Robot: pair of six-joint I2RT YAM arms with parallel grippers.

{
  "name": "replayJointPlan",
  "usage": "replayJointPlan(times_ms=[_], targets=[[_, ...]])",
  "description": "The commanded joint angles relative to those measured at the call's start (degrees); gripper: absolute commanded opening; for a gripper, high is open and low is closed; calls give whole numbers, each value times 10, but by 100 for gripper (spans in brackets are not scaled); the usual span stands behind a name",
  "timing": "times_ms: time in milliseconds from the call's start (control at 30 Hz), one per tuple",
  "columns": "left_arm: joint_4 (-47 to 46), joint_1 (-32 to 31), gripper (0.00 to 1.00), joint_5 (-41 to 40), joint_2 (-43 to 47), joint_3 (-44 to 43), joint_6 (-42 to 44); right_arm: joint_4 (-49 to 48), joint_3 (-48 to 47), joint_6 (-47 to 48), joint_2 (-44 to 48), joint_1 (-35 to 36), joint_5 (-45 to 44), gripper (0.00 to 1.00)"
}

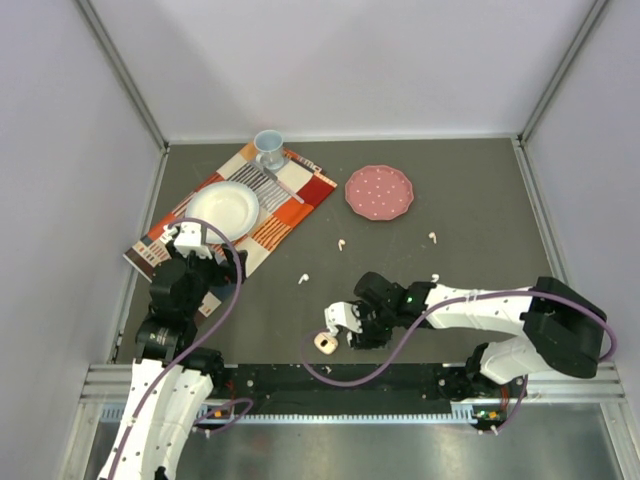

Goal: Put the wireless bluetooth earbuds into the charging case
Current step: Pick up the charging case from the corner of the board.

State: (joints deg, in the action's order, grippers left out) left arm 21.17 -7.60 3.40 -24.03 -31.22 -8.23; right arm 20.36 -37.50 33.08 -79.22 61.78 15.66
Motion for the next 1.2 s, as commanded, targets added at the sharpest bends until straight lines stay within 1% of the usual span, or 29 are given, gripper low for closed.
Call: replayJointPlan(times_ms=[0,133,267,400,700,733,767,1000,1167], targets=[[-16,0,99,-8,-1,-1,-5,-46,14,1,38,8,-14,61],[-14,0,99,-9,-6,-2,-5,-64,13,11,50,8,8,62],[-15,0,99,-10,-7,-2,-5,-71,6,17,29,9,66,61],[-15,0,99,-12,-6,-2,-5,-59,-13,16,4,13,69,61],[-15,0,99,-15,-6,-2,-4,-57,-21,-27,-5,12,17,59],[-14,0,99,-16,-7,-2,-4,-64,-21,-30,-5,12,10,55],[-15,0,99,-15,-8,-1,-4,-63,-22,-32,-8,13,7,53],[-15,0,99,-12,-1,-1,-5,-64,-23,-43,-7,13,-13,54],[-14,0,99,-6,5,0,-5,-64,-23,-34,-9,13,-7,55]])
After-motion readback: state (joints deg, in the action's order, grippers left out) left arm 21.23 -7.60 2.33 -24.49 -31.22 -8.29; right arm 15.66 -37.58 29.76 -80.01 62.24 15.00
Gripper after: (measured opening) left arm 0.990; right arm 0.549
